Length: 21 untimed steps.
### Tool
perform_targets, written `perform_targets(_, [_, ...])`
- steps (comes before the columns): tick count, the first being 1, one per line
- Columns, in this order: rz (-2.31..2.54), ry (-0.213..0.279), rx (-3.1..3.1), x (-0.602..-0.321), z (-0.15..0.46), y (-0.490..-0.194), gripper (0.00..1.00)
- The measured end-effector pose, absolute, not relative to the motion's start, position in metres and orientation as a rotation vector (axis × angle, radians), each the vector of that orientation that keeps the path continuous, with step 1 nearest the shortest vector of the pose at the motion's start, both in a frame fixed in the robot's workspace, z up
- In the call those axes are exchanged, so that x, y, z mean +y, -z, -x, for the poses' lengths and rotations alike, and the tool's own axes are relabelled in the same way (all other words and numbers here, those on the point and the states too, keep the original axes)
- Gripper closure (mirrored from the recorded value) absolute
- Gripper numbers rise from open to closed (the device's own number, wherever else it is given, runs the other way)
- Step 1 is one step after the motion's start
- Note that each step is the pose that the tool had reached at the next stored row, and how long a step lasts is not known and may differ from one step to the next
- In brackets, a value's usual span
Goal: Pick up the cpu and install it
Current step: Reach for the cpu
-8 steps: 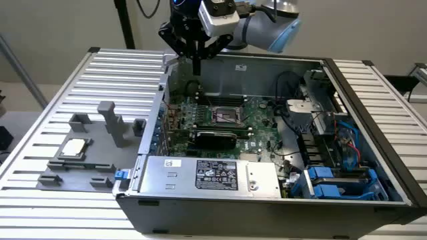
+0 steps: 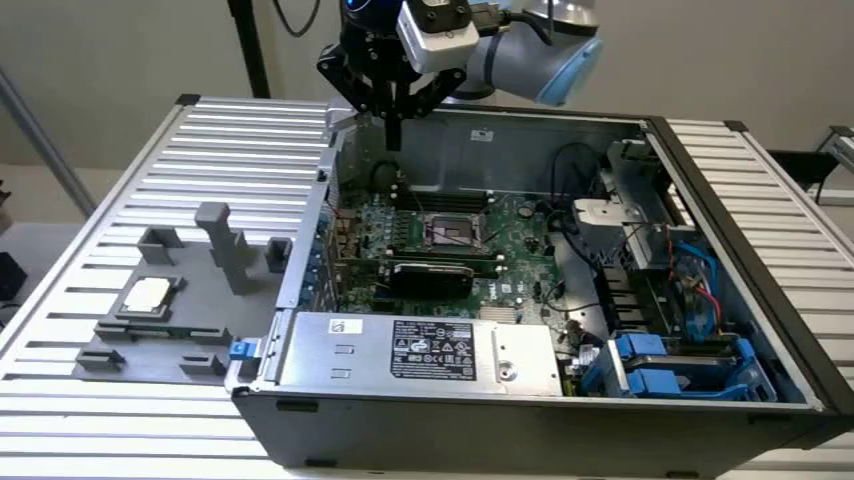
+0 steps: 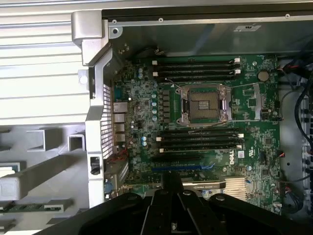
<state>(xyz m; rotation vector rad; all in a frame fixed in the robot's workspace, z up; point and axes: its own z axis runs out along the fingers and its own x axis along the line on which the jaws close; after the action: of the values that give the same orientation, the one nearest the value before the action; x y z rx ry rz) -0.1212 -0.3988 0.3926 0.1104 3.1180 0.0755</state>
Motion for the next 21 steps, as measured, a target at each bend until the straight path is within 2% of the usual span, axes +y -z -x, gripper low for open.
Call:
perform_targets(5, [-0.107,-0.075,3.118,-0.400,0.122,-0.393,0.89])
perform_targets(21, [-0.107,-0.076,3.118,-0.409,0.194,-0.393,0.89])
